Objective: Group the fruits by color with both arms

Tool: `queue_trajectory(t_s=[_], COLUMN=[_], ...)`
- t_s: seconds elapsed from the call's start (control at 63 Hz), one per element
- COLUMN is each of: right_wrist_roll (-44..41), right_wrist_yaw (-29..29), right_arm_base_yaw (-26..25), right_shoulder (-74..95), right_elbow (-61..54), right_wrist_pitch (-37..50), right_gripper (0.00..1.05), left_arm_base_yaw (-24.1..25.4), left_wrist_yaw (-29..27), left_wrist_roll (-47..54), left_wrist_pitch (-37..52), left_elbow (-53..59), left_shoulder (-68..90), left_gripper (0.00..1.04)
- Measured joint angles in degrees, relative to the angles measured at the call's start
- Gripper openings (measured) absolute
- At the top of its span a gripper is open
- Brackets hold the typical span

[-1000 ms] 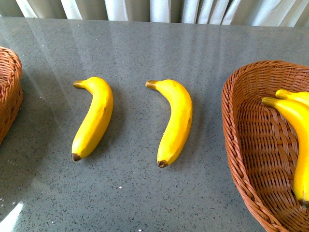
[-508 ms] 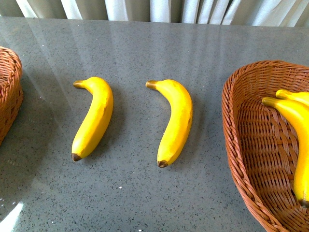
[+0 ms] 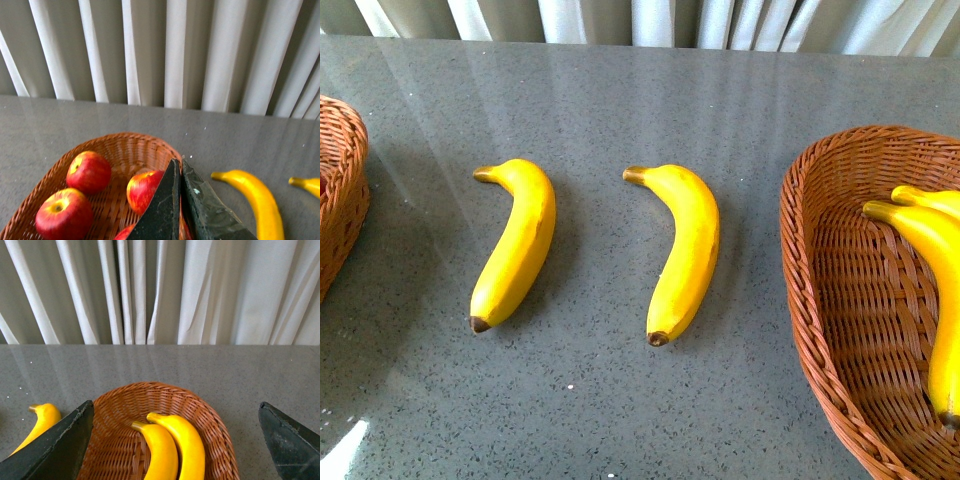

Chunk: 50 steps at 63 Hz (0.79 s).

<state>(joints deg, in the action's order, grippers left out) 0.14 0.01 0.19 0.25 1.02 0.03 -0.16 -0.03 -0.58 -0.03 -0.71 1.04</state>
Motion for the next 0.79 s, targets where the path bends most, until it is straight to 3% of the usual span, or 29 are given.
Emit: queue_trajectory(t_s=[0.603,0.794], right_wrist_roll=[0.0,0.0], right_wrist_yaw=[0.0,0.0], right_arm_base_yaw=[0.0,0.0], right_shoulder=[0.0,0.0], right_elbow=[0.0,0.0], right_wrist_pitch=[0.0,0.0], right_gripper=[0.96,0.96], left_arm_base_yaw=[0.0,0.0], left_wrist_yaw=[0.0,0.0], left_wrist_roll=[0.0,0.0], left_wrist_pitch=[0.0,0.0], left_elbow=[0.0,0.0], left_shoulder=[-0.1,-0.1], left_gripper=[0.02,0.42])
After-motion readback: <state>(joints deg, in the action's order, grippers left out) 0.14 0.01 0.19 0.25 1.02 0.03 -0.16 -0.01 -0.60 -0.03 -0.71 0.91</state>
